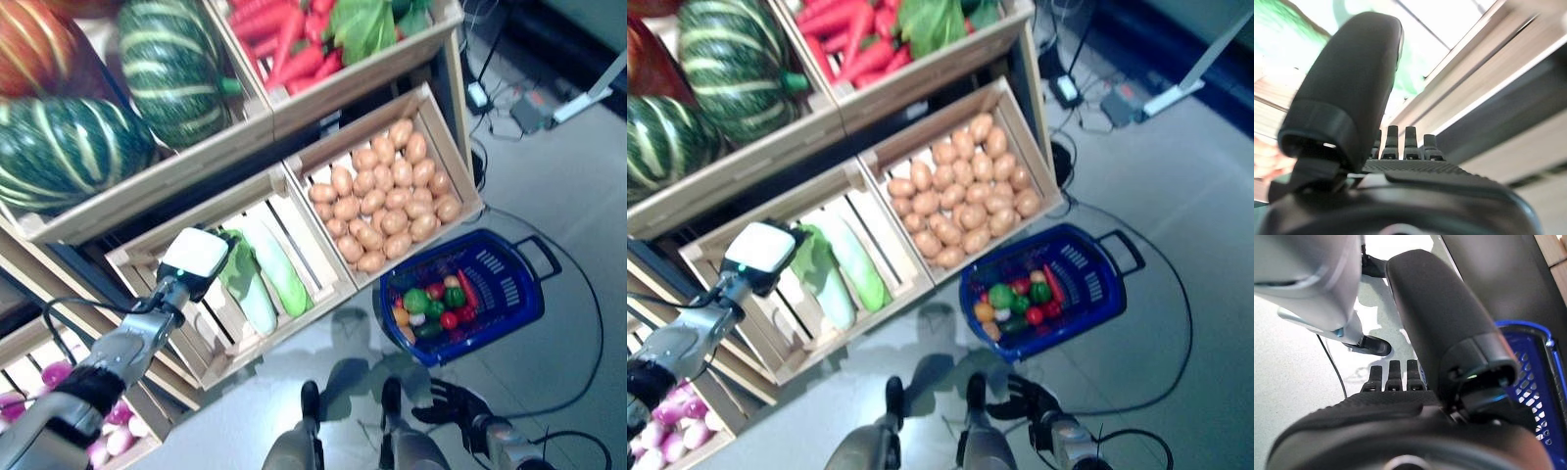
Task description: Put vegetables into the basket
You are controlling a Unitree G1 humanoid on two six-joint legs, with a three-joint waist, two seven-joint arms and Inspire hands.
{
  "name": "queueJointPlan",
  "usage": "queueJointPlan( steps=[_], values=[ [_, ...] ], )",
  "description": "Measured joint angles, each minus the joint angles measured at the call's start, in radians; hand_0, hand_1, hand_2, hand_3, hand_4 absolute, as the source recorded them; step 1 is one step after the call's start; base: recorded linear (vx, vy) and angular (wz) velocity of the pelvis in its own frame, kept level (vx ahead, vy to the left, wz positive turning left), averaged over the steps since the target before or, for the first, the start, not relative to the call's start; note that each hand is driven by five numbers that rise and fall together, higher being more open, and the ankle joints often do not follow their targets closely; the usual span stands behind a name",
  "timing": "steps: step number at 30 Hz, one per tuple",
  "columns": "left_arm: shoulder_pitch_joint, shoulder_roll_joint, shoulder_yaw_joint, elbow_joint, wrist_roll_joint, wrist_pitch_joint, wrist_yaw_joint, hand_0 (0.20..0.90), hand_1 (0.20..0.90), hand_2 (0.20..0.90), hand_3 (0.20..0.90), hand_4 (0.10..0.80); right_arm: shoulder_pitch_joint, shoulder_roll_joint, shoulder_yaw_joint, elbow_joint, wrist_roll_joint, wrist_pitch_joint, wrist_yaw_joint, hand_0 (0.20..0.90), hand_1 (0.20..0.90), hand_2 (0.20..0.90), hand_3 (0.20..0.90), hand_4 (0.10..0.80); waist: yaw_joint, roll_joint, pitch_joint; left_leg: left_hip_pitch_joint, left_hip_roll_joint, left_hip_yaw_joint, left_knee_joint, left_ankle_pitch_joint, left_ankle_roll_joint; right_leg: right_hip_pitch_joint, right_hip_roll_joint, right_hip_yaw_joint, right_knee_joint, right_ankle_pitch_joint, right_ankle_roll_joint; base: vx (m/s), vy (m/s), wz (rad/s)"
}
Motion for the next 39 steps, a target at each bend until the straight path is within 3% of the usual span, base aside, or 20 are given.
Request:
queueJointPlan(
  steps=[3, 8, 15, 23, 27, 31, 35, 39],
  values=[
    [-0.101, -0.002, -0.054, 0.069, -0.001, -0.025, 0.102, 0.900, 0.900, 0.900, 0.900, 0.800, -0.044, -0.013, 0.036, -0.010, 0.009, -0.018, 0.005, 0.900, 0.900, 0.900, 0.900, 0.800, -0.012, -0.005, 0.052, -0.029, 0.001, 0.002, 0.002, 0.005, -0.003, -0.027, 0.006, 0.001, 0.001, 0.008, -0.004, -0.176, -0.021, -0.02],
    [-0.269, -0.005, -0.079, 0.156, -0.001, -0.049, 0.249, 0.900, 0.900, 0.900, 0.900, 0.800, -0.136, -0.013, 0.046, -0.019, 0.043, -0.054, 0.014, 0.900, 0.900, 0.900, 0.900, 0.800, -0.025, -0.027, 0.132, -0.119, 0.008, -0.013, 0.049, 0.003, -0.007, -0.108, 0.009, -0.005, 0.025, 0.018, -0.017, -0.133, -0.023, 0.00],
    [-0.382, -0.006, -0.138, 0.239, -0.001, -0.043, 0.301, 0.900, 0.900, 0.900, 0.900, 0.800, -0.185, -0.028, 0.049, -0.075, 0.079, -0.063, 0.013, 0.900, 0.900, 0.900, 0.900, 0.800, -0.042, -0.053, 0.148, -0.192, 0.009, -0.013, 0.082, 0.000, -0.011, -0.192, 0.007, 0.002, 0.063, 0.021, -0.021, -0.096, 0.013, -0.08],
    [-0.421, -0.006, -0.187, 0.273, -0.001, -0.017, 0.245, 0.900, 0.900, 0.900, 0.900, 0.800, -0.202, -0.031, 0.056, -0.086, 0.082, -0.064, 0.011, 0.900, 0.900, 0.900, 0.900, 0.800, -0.044, -0.059, 0.150, -0.273, 0.007, -0.018, 0.126, 0.000, -0.010, -0.276, -0.001, 0.003, 0.114, 0.018, -0.027, -0.011, 0.000, 0.00],
    [-0.407, 0.007, -0.174, 0.238, -0.001, 0.023, 0.227, 0.900, 0.900, 0.900, 0.900, 0.800, -0.202, -0.033, 0.056, -0.110, 0.086, -0.064, 0.010, 0.900, 0.900, 0.900, 0.900, 0.800, -0.034, -0.059, 0.150, -0.314, 0.007, -0.019, 0.144, 0.000, -0.010, -0.317, -0.003, 0.004, 0.131, 0.016, -0.030, 0.000, 0.000, 0.00],
    [-0.360, 0.055, -0.139, 0.114, -0.002, 0.053, 0.195, 0.900, 0.900, 0.900, 0.900, 0.800, -0.201, -0.034, 0.054, -0.132, 0.086, -0.064, 0.009, 0.900, 0.900, 0.900, 0.900, 0.800, -0.022, -0.058, 0.151, -0.342, 0.008, -0.022, 0.152, 0.000, -0.010, -0.352, -0.004, 0.005, 0.154, 0.012, -0.035, 0.001, -0.033, 0.00],
    [-0.323, 0.150, -0.100, -0.061, -0.002, 0.083, 0.087, 0.900, 0.900, 0.900, 0.900, 0.800, -0.200, -0.035, 0.043, -0.152, 0.087, -0.064, 0.005, 0.900, 0.900, 0.900, 0.900, 0.800, -0.013, -0.057, 0.151, -0.367, 0.009, -0.037, 0.163, 0.002, -0.013, -0.380, -0.006, -0.006, 0.184, -0.002, -0.039, -0.010, -0.049, 0.06],
    [-0.321, 0.182, -0.074, -0.123, -0.001, 0.117, -0.014, 0.900, 0.900, 0.900, 0.900, 0.800, -0.196, -0.037, 0.031, -0.168, 0.088, -0.066, -0.012, 0.900, 0.900, 0.900, 0.900, 0.800, 0.008, -0.056, 0.152, -0.385, 0.009, -0.048, 0.173, 0.003, -0.015, -0.411, -0.011, -0.008, 0.227, -0.024, -0.042, 0.001, -0.017, 0.05]
  ],
)
